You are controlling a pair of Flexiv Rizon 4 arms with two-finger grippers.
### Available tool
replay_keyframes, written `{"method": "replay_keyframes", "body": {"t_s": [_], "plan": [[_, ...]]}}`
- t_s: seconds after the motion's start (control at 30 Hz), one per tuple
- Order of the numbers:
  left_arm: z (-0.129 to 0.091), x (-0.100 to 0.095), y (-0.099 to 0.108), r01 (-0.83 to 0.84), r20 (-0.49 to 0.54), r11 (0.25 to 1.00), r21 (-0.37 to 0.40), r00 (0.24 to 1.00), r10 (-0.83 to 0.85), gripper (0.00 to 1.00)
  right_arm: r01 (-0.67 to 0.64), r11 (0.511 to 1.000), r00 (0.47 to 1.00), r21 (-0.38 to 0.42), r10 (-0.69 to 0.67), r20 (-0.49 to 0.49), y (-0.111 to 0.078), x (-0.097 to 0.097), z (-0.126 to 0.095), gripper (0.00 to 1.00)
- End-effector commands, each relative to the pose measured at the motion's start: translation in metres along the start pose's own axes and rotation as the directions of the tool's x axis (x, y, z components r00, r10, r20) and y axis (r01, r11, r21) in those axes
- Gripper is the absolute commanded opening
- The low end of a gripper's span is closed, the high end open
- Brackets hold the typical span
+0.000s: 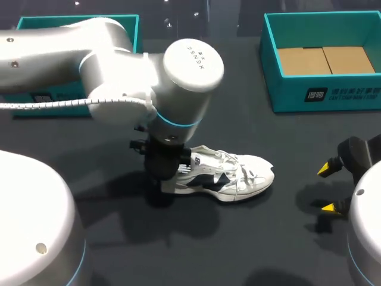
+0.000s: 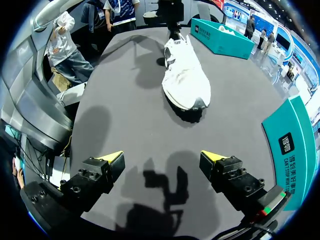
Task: Take the shoe out of the shoebox, open the shoe tongue, remove and reinsert the insole, then place the shoe into the shoebox
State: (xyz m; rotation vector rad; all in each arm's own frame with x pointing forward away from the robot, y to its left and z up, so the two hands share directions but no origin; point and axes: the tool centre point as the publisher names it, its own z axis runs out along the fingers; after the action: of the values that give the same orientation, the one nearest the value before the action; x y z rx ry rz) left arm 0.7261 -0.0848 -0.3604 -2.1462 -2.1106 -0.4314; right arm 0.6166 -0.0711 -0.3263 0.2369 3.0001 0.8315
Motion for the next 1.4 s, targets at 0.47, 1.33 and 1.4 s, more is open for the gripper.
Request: {"method": "replay_keyframes", "body": {"t_s": [0.47, 1.33, 1.4], "plan": [[0.016, -0.022, -0.005, 0.004, -0.049, 1.000, 0.015, 0.999, -0.003, 0.00, 0.001, 1.000, 1.000, 0.001, -0.001, 0.003, 0.000, 0.002, -0.001, 1.00], [-0.066, 0.030, 0.002, 0.081, 0.196, 0.985, 0.154, 0.974, -0.111, 1.00, 0.001, 1.000, 1.000, 0.001, -0.001, 0.003, 0.000, 0.002, -0.001, 1.00], [-0.075, 0.038, 0.000, 0.089, 0.230, 0.973, 0.214, 0.963, -0.138, 1.00, 0.001, 1.000, 1.000, 0.001, -0.001, 0.003, 0.000, 0.002, -0.001, 1.00]]}}
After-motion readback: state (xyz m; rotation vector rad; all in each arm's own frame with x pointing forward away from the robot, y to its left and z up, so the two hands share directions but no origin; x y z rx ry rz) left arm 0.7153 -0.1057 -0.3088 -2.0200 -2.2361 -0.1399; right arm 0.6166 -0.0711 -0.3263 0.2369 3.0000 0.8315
